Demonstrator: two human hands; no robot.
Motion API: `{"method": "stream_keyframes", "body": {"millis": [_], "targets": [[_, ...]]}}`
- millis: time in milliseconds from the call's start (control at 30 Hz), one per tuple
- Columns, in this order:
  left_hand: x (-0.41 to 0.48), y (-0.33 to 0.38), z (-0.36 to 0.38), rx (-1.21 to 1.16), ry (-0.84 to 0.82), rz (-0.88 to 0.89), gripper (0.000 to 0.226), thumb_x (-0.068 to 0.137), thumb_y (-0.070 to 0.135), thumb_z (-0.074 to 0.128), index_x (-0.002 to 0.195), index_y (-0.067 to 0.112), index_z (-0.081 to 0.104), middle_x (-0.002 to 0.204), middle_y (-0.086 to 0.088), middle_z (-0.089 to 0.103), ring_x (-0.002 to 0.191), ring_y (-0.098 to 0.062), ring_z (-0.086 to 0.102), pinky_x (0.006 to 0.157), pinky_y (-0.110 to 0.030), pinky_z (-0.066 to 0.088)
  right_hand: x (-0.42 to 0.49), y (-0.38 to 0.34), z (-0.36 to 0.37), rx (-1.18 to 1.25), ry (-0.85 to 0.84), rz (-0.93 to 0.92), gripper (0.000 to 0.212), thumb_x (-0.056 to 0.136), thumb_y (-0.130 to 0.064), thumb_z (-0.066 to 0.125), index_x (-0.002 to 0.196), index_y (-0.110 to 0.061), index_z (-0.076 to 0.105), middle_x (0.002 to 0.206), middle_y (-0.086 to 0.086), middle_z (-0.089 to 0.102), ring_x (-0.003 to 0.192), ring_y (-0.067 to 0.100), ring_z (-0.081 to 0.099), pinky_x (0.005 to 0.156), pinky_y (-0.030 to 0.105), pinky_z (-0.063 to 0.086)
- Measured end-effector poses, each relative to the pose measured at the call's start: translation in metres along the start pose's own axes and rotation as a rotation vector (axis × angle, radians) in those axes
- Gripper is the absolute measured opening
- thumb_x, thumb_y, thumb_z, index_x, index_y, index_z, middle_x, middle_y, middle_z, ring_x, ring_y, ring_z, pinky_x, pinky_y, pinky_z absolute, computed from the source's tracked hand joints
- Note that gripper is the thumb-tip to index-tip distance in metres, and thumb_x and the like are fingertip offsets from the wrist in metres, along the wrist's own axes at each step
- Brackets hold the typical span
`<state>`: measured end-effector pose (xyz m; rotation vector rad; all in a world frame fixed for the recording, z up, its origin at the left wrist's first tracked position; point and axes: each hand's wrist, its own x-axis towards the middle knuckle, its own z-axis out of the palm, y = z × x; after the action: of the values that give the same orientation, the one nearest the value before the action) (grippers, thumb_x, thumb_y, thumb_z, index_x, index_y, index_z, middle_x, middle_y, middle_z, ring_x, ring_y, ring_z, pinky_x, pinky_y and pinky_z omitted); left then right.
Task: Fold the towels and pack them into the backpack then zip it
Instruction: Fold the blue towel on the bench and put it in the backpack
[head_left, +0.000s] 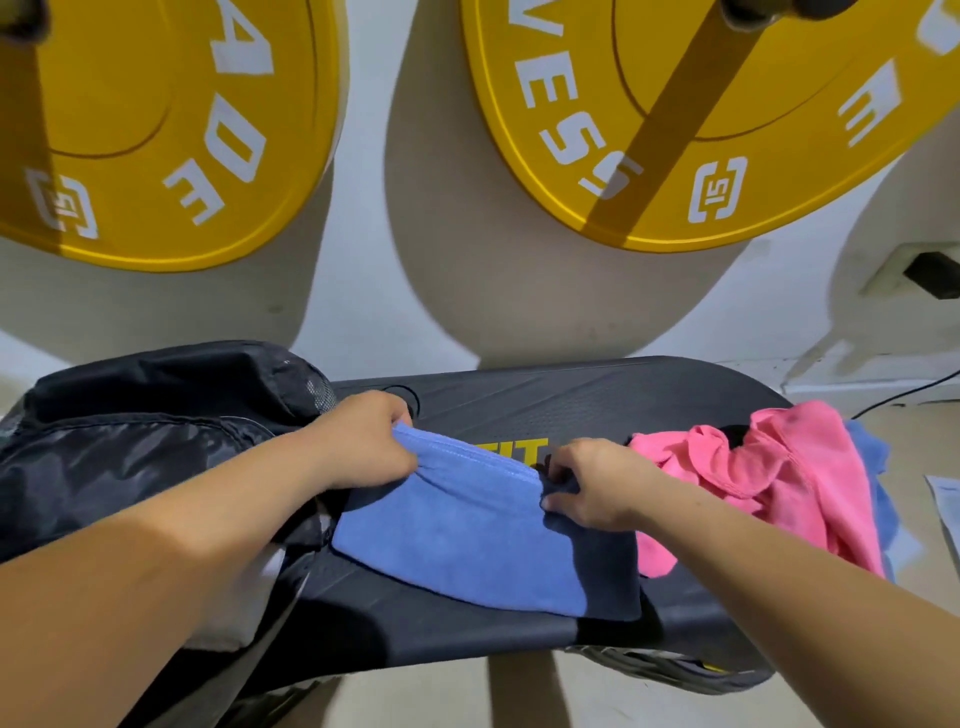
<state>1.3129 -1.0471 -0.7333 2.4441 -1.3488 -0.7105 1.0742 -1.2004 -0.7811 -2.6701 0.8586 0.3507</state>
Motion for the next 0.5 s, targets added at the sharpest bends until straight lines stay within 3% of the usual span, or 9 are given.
{"method": "stream_keyframes", "body": {"millis": [100, 167, 267, 367, 500], "targets": [[0.012, 0.006, -0.009, -0.168, 0.12, -0.037, 0.005, 0.076, 0.012, 0.061, 0.079, 0.008, 0.058, 0.068, 0.003, 0.055, 0.063, -0.019, 0.048, 0.057, -0.027, 0.038, -0.004, -0.009, 0.0, 0.025, 0.006, -0.038, 0.028, 0.082, -0.04, 0.064, 0.07, -0.024, 0.045, 0.089, -0.002, 0.051, 0.089, 0.024, 0.052, 0.08, 0.033, 0.05], [0.028, 0.008, -0.014, -0.073, 0.143, -0.007, 0.007, 0.08, 0.008, 0.056, 0.083, 0.014, 0.058, 0.078, 0.001, 0.063, 0.074, -0.023, 0.059, 0.063, -0.031, 0.047, -0.007, -0.016, -0.003, 0.169, -0.009, -0.002, 0.029, 0.079, -0.035, 0.063, 0.065, -0.02, 0.043, 0.074, -0.003, 0.053, 0.073, 0.021, 0.052, 0.068, 0.032, 0.05], [0.061, 0.012, -0.025, 0.151, 0.144, 0.054, 0.017, 0.084, 0.01, 0.052, 0.098, 0.017, 0.058, 0.097, -0.003, 0.066, 0.094, -0.03, 0.063, 0.082, -0.041, 0.055, -0.008, -0.029, -0.005, 0.527, -0.004, 0.062, 0.029, 0.078, -0.026, 0.066, 0.061, -0.019, 0.042, 0.058, -0.008, 0.044, 0.054, 0.012, 0.042, 0.048, 0.022, 0.037], [0.089, 0.033, -0.033, 0.285, 0.12, 0.139, 0.022, 0.089, 0.015, 0.058, 0.111, 0.019, 0.059, 0.105, -0.001, 0.065, 0.096, -0.028, 0.06, 0.088, -0.041, 0.052, -0.003, -0.033, 0.002, 0.736, 0.052, 0.17, 0.029, 0.077, -0.024, 0.068, 0.062, -0.02, 0.043, 0.063, -0.004, 0.05, 0.06, 0.016, 0.046, 0.056, 0.026, 0.04], [0.113, 0.055, -0.022, 0.379, 0.142, 0.177, 0.047, 0.092, 0.018, 0.061, 0.137, 0.026, 0.048, 0.128, -0.002, 0.062, 0.114, -0.029, 0.059, 0.094, -0.046, 0.052, -0.002, -0.01, 0.012, 0.474, 0.223, 0.287, 0.021, 0.087, -0.031, 0.066, 0.079, -0.022, 0.049, 0.078, -0.007, 0.057, 0.081, 0.023, 0.059, 0.066, 0.031, 0.041]]}}
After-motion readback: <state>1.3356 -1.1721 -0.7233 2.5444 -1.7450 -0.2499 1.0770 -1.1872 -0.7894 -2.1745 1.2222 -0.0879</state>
